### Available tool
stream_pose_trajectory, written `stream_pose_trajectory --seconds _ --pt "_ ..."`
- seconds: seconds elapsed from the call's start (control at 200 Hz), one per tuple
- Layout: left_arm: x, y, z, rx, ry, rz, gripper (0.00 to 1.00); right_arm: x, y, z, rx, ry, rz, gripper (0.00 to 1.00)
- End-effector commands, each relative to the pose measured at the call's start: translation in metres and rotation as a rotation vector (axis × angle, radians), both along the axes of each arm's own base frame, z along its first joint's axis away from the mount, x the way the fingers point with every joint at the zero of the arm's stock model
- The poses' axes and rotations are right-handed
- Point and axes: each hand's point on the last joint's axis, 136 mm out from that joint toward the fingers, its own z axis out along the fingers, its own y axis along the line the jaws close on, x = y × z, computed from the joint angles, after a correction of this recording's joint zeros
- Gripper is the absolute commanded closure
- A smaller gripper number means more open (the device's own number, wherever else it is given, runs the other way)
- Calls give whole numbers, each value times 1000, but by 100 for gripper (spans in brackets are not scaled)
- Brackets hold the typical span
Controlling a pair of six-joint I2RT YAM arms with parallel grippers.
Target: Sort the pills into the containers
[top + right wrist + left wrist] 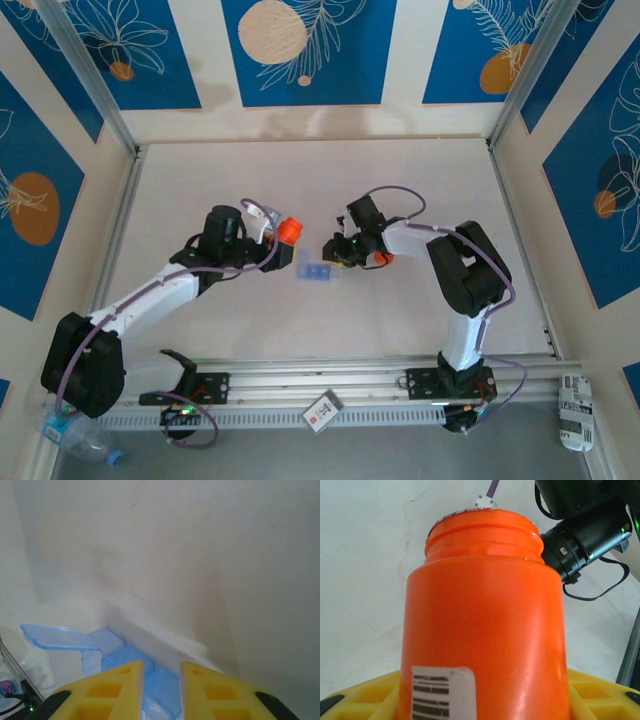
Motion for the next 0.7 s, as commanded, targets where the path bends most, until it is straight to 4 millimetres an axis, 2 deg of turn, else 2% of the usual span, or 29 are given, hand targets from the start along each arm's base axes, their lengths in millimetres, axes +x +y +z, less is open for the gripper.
stream_pose_trajectory --seconds 0.0,0.195,0.34,0.435,0.595,0.695 --pt "-2 -1 5 -11 -16 -12 100 -7 4 13 35 -7 2 73" --pt "-2 -2 -1 -2 8 -20 100 4 2 36 68 -55 -24 70" --pt "-6 -2 -10 9 40 -22 100 16 -10 56 74 -112 -62 66" --pt "-9 -2 -15 16 54 -17 100 19 -21 62 52 -159 -75 62" --pt "-14 -2 -27 38 91 -7 100 18 -39 63 -10 -221 -97 48" --pt "-17 -1 -36 56 111 -4 100 15 -45 63 -25 -240 -95 39"
